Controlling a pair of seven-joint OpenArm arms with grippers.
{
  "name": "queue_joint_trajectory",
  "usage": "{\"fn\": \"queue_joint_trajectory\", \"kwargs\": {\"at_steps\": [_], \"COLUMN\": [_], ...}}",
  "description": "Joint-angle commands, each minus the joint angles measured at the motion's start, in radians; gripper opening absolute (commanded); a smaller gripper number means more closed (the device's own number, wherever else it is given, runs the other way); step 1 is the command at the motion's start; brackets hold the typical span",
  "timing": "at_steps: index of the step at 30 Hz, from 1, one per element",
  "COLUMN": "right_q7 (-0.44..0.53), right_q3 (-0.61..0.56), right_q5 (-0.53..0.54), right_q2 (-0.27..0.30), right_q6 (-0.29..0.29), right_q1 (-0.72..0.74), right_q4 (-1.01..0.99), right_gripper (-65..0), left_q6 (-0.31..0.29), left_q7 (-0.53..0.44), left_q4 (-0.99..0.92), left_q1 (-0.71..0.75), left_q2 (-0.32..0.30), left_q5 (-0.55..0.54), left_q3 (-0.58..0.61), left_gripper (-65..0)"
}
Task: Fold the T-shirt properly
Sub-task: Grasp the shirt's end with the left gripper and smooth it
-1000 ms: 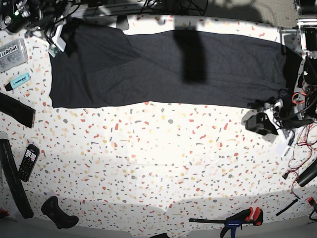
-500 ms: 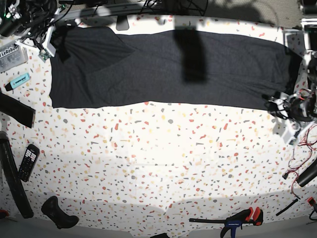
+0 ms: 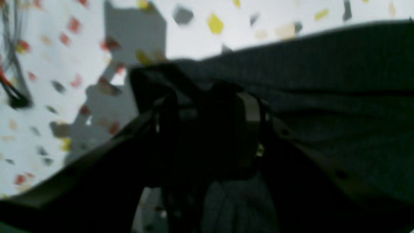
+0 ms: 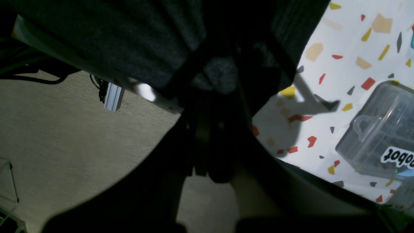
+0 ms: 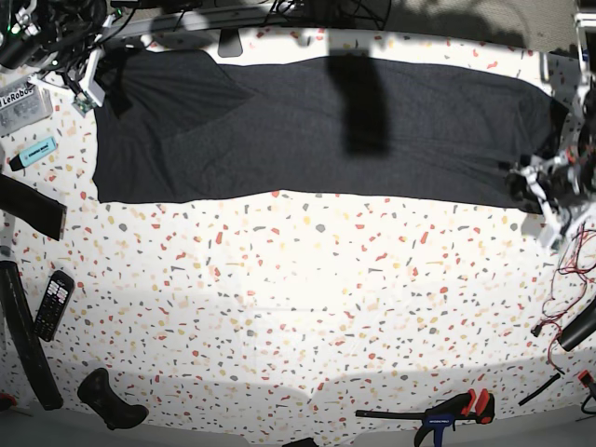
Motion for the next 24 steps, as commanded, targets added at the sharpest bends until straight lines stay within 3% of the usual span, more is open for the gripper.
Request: {"fn": "queue_joint_trajectory", "kwargs": {"at_steps": [1, 4, 17, 24], "right_q7": [0.004, 0.004, -0.043, -0.042], "right_q3": [0.01, 0.009, 0.01, 0.01], "right_q5": [0.018, 0.05, 0.042, 0.042], "right_q2": [0.013, 0.013, 0.013, 0.013], "right_q6": [0.001, 0.001, 0.001, 0.001], "right_q1": [-0.003, -0.003, -0.003, -0.003], "right_q4": [0.016, 0.016, 0.014, 0.014], "right_gripper": [-65.0, -65.0, -65.0, -65.0], "left_q6": [0.019, 0.051, 0.052, 0.106], "left_q7": [-0.04, -0.091, -0.153, -0.29], "left_q4": [0.015, 0.015, 0.015, 0.015], "left_q1": [-0.005, 0.026, 0.031, 0.032], "left_q2": [-0.02, -0.02, -0.02, -0.02], "left_q5": [0.005, 0.047, 0.09, 0.201], "left_q3": [-0.008, -0.008, -0.008, -0.008], "left_gripper": [-38.3, -38.3, -38.3, -38.3]}}
